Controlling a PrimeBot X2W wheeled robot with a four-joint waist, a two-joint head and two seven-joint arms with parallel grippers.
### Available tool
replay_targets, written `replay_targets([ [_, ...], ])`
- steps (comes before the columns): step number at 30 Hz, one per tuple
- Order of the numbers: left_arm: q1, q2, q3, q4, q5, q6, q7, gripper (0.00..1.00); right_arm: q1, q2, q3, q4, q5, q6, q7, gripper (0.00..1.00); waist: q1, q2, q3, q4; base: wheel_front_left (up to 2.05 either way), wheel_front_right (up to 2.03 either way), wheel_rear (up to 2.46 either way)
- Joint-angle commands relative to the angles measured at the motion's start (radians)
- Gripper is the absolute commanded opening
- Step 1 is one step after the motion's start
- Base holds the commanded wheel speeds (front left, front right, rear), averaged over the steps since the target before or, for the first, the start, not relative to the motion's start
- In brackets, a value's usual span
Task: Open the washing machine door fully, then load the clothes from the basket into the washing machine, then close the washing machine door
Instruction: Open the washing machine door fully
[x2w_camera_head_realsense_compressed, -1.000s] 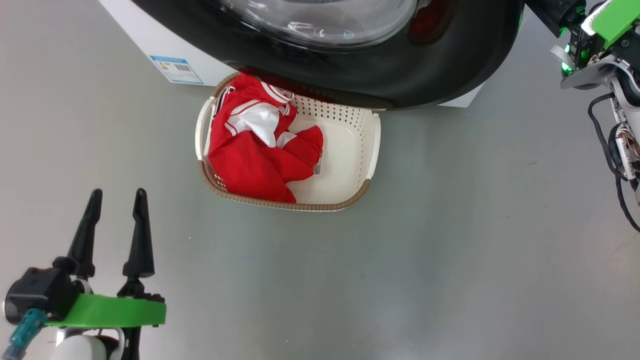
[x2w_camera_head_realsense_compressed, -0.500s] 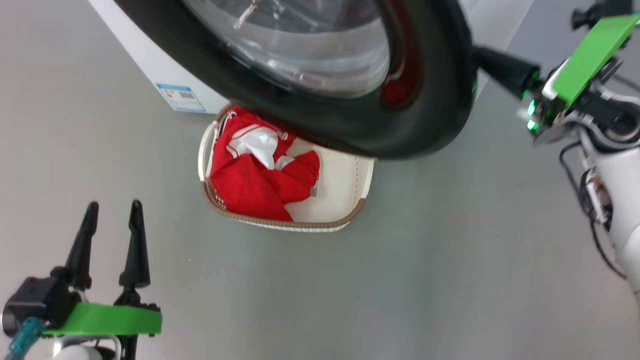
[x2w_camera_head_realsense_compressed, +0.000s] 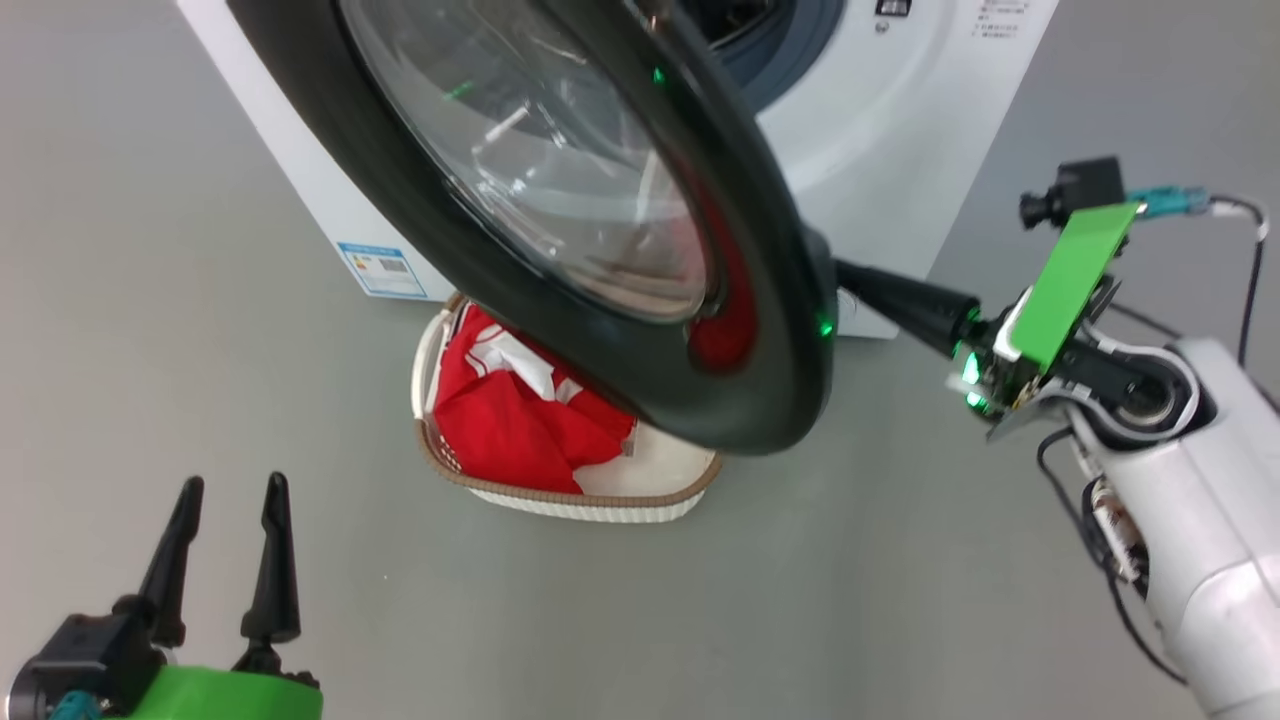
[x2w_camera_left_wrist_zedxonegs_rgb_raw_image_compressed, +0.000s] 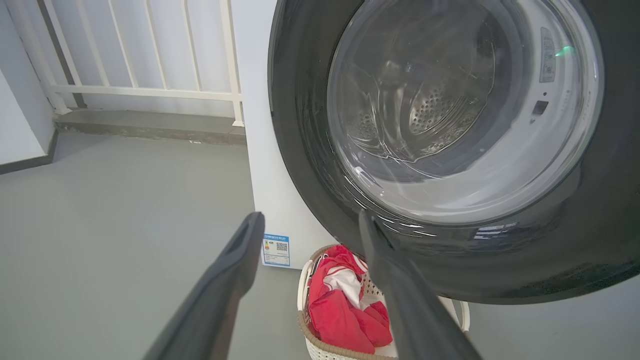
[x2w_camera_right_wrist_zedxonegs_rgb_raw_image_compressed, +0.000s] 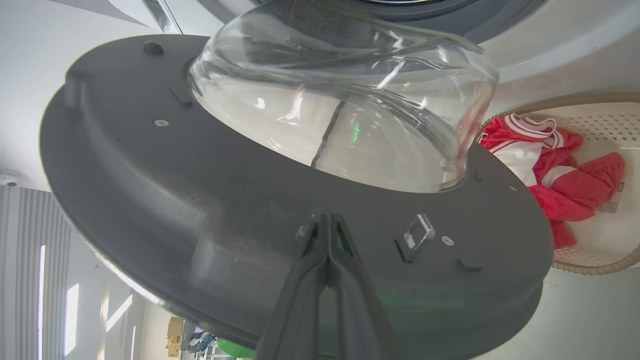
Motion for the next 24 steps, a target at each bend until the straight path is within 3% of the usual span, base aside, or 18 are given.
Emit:
replay_targets([
  [1, 0.005, 0.025, 0.038, -0.019, 0.017, -0.003, -0.008, 1.00, 0.034, 0.024, 0.010, -0.048, 0.013, 0.002, 0.001, 0.00, 0.0000, 0.0000, -0.029, 0.016, 0.00, 0.00, 0.00],
  [24, 0.065, 0.019, 0.033, -0.009, 0.028, -0.003, -0.008, 1.00, 0.218, 0.143, -0.007, -0.110, 0.019, 0.002, 0.002, 0.00, 0.0000, 0.0000, -0.140, 0.119, 0.00, 0.00, 0.00],
])
